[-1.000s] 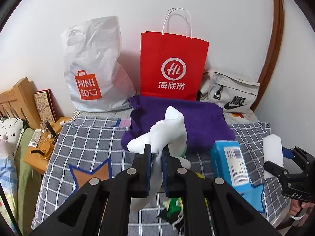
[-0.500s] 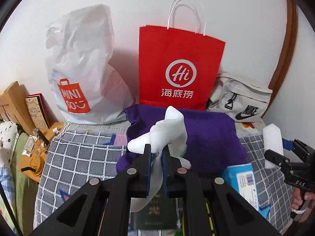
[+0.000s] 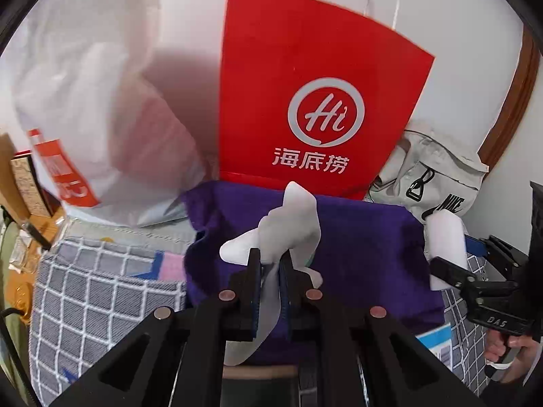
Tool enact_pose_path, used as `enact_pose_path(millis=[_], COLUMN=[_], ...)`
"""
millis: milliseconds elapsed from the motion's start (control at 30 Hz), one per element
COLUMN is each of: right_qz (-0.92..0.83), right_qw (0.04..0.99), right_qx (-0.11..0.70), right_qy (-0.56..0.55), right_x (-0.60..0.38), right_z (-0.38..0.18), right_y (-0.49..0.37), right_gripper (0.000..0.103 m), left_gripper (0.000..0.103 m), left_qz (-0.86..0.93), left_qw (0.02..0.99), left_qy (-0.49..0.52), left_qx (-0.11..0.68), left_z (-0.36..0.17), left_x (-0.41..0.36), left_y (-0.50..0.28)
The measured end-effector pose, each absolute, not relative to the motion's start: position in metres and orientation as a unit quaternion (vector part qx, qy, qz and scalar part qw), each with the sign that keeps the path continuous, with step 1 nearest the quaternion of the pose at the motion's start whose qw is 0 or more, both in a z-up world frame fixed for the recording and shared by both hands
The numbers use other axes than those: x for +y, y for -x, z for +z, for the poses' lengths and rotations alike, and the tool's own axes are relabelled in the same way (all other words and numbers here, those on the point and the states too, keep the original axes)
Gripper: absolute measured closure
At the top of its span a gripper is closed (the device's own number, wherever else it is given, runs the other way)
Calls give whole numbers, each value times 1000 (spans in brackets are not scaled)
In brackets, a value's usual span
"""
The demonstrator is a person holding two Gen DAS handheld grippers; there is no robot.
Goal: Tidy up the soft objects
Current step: 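Carry the sponge and glove onto the purple towel and open both grippers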
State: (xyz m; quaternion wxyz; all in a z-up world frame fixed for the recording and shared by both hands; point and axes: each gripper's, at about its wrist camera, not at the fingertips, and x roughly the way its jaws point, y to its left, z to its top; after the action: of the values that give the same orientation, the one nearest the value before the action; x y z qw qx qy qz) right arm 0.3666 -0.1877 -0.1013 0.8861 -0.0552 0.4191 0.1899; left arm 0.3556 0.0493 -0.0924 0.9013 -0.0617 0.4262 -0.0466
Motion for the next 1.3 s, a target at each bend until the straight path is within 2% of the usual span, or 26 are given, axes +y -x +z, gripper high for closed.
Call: enact_pose_path(millis=[533,767,933,1000,1067,1200,1300], right_qz=[184,188,193,191,193,198,189], right_qw=[851,840,838,838,838,838,845], right_qx=[481,501,501,501,500,499,495], right_qy=[101,84,96,100,103,92,78], right_x=[-184,-188,-186,-188,-186,-190,-196], right_z=[-176,-183,-184,-185,-184,-179,-168], right_y=[-435,-441,-441,-443,-441,-438,-435], right_gripper=[34,32,25,19,18,16,16], left_gripper=[92,91,72,56,47,42,41], left_qz=[-27,-21,-18,-19,-12,11,39], left_qw=[876,869,869,869,873,880,884], left_qy=[71,66,69,68,63,57,56], left_qx=[476,490,490,490,483,472,462], left_z=[-150,-157,-157,-154,-149,-135,-119], left_x=[54,53,49,54,58,61,64], left_y=[-415,-420,-422,-421,-422,-417,-408])
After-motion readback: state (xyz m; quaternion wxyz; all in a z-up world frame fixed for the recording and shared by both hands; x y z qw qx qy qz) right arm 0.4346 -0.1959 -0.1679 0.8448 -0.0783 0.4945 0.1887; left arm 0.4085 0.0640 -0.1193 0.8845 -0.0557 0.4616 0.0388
